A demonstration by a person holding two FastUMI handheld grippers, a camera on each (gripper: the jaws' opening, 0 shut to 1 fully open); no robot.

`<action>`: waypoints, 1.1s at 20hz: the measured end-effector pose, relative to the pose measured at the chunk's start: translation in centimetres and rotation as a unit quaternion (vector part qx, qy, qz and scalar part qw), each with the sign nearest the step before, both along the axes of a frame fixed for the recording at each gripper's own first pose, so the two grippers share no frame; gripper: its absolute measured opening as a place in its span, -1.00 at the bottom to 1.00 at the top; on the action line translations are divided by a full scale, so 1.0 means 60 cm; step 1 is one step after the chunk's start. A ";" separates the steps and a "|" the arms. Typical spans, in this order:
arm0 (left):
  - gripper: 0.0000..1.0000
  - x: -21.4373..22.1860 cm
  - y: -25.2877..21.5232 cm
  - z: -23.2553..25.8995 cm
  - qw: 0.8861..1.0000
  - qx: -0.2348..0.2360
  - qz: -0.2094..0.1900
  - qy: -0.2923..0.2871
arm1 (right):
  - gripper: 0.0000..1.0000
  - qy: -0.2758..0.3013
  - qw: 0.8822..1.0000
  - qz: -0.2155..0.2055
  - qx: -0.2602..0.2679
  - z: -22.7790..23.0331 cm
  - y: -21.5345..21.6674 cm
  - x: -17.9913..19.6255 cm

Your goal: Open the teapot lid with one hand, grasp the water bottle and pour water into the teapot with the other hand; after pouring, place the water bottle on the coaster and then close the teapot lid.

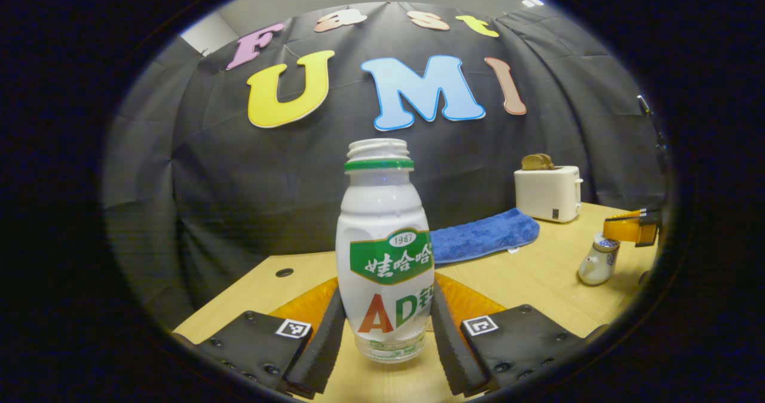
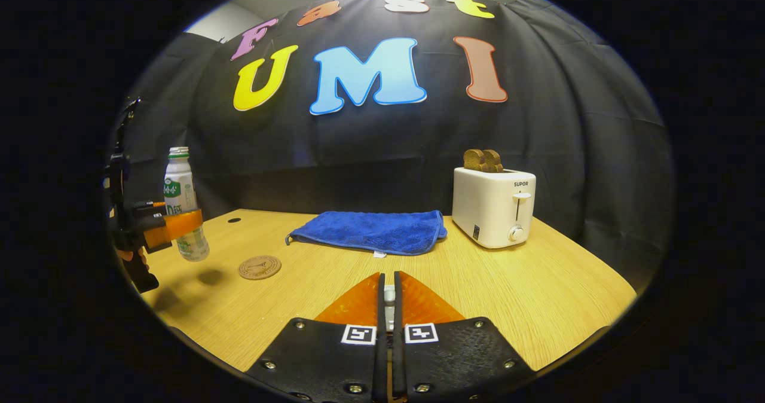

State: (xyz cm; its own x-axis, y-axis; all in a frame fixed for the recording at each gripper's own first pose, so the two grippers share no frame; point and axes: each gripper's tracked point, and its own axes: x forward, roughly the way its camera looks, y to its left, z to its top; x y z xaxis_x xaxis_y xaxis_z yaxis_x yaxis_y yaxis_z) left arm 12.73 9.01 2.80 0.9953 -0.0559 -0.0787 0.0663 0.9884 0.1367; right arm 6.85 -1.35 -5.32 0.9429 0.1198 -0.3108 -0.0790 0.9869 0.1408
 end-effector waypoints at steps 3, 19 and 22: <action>0.54 0.020 -0.013 0.005 1.000 -0.015 -0.009 -0.002 | -0.93 -0.001 1.000 -0.003 0.007 -0.013 0.000 0.002; 0.54 0.136 -0.100 -0.056 0.996 -0.069 -0.045 0.044 | 0.61 -0.054 0.998 -0.038 -0.026 0.024 -0.033 -0.014; 0.55 0.145 -0.104 -0.064 0.995 -0.079 -0.049 0.046 | 0.61 -0.050 0.998 -0.033 -0.019 0.021 -0.028 -0.013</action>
